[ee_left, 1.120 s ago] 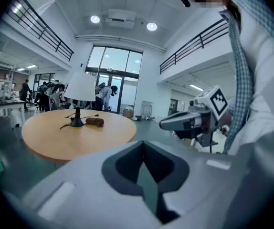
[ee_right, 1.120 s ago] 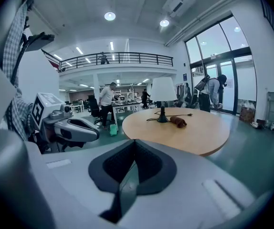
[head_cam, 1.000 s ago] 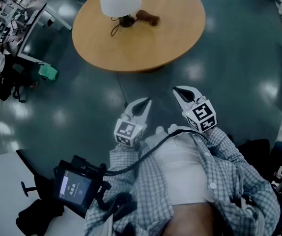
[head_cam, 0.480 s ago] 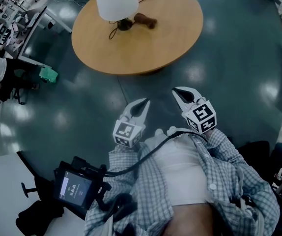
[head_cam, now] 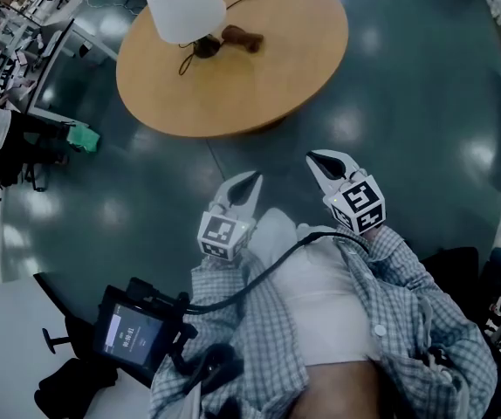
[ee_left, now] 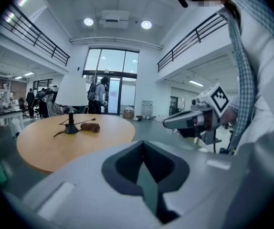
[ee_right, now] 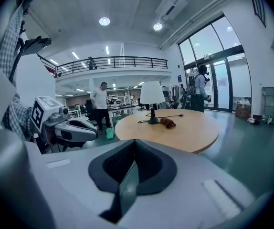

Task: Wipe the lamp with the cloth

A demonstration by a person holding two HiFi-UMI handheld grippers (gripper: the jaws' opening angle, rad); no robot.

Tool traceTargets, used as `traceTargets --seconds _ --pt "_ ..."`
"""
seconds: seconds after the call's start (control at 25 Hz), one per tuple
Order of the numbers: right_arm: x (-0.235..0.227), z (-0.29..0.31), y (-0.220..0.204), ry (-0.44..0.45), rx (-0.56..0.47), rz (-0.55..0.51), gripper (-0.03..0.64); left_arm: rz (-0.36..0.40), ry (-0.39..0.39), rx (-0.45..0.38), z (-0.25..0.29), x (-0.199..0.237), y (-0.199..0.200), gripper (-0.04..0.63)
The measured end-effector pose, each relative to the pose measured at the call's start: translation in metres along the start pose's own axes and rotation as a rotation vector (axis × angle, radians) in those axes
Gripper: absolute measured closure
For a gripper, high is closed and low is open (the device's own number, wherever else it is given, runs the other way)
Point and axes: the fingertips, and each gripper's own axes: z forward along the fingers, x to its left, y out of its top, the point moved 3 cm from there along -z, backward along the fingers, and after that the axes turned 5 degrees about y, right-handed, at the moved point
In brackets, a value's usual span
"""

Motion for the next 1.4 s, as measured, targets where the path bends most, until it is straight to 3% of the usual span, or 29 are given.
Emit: traceTargets --seconds 0.48,0.76,1.0,1.2,1.28,1.4 --pt "-0.034 0.069 0.023 0.011 0.006 0.007 0.614 -0.039 -0.009 0.007 0.047 0.067 0.009 0.591" --pt "-0.072 0.154 0.061 0.0 0.027 -0.007 0.614 -0.042 -0.044 -0.001 0.092 0.151 0.028 0.591" --pt "-0.102 0.205 0.08 -0.021 0.045 0.018 0.614 -0.096 -0.032 -0.003 0.117 0.212 0.036 0.591" --pt "-0.123 0.225 0.08 -0.012 0.09 0.014 0.614 -0.152 -0.031 0.013 0.143 0.234 0.041 0.591" --pt "-0.134 0.232 0.084 -0.003 0.097 0.008 0.613 -0.21 -0.035 -0.009 0.155 0.242 0.046 0.591" --pt "-0.155 0.244 0.102 0.015 0.111 -0.009 0.614 -0.429 -0.05 -0.12 0.172 0.26 0.065 0.591"
